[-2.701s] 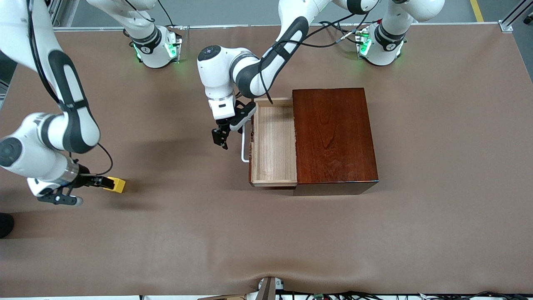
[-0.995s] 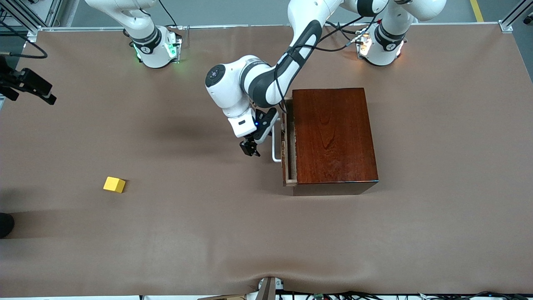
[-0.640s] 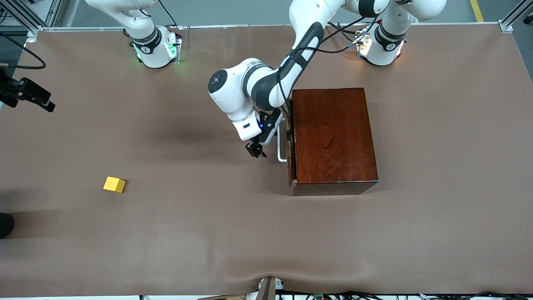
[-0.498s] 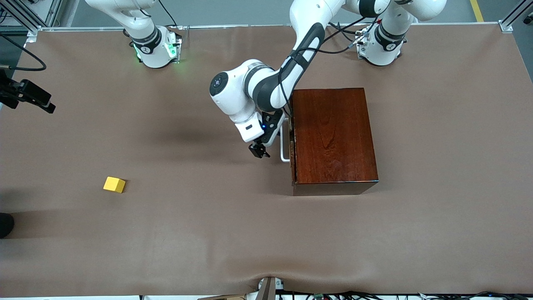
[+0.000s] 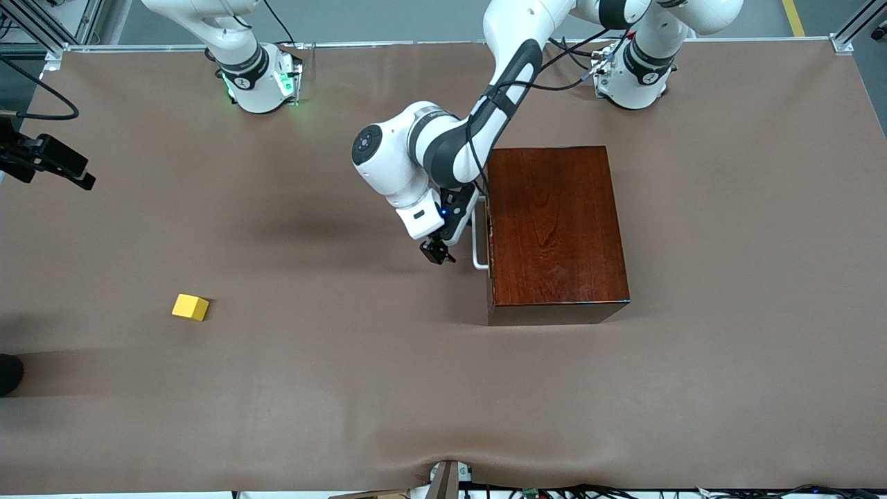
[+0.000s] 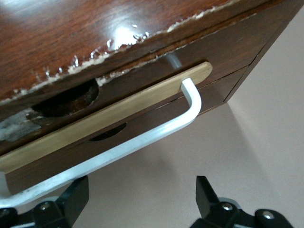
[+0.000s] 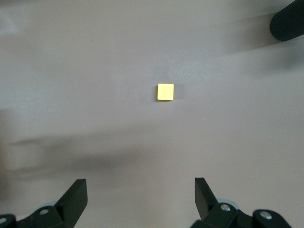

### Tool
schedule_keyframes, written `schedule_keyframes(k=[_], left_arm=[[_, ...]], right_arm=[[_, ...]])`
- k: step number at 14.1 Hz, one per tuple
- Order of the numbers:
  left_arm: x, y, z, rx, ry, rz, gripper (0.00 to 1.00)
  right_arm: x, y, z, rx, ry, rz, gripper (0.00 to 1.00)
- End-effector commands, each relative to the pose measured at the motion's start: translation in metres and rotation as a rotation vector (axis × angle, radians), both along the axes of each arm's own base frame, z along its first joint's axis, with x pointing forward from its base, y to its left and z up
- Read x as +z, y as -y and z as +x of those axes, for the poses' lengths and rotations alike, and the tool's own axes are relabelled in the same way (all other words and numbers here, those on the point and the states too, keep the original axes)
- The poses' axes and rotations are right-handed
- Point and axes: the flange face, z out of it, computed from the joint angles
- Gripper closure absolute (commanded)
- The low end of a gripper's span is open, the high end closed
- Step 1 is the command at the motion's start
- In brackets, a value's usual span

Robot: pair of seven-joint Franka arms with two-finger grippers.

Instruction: Open drawer, take yellow block, close drawer

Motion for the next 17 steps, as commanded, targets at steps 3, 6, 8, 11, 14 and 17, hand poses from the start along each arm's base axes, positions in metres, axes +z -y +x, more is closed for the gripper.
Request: schedule_keyframes(k=[3,6,8,11,14,17], left_arm=[[0.011,-0.016,0.005,0.0,-0.017,0.043,0.0],[0.025,-0.012,0.007,-0.021,-0.018,0.009,0.0],[0.057,-0.005,0.009,-0.038,0.015,-0.067,0.0],[0.089,-0.009,0.015,-0.052,0.011,-0.131,0.0],[0.143,-0.032,0.033,-0.079,0.007,-0.201,0.0],[0.215,-0.086,0.067,-0.099,0.002,-0.295,0.0]], right_arm=[[0.003,0.001,0.003,0.006,-0.009,0.01,0.0],[0.03,0.003,0.002,0.075,0.042,-0.039,0.0],[0.022,0.006,0.003,0.076,0.026,-0.035,0.0],[0.012,0.006,0.002,0.069,-0.012,-0.029,0.0],[-0.01,0.01,0.001,0.062,-0.057,-0.02,0.0],[-0.026,0.024,0.001,0.024,-0.078,0.052,0.0]])
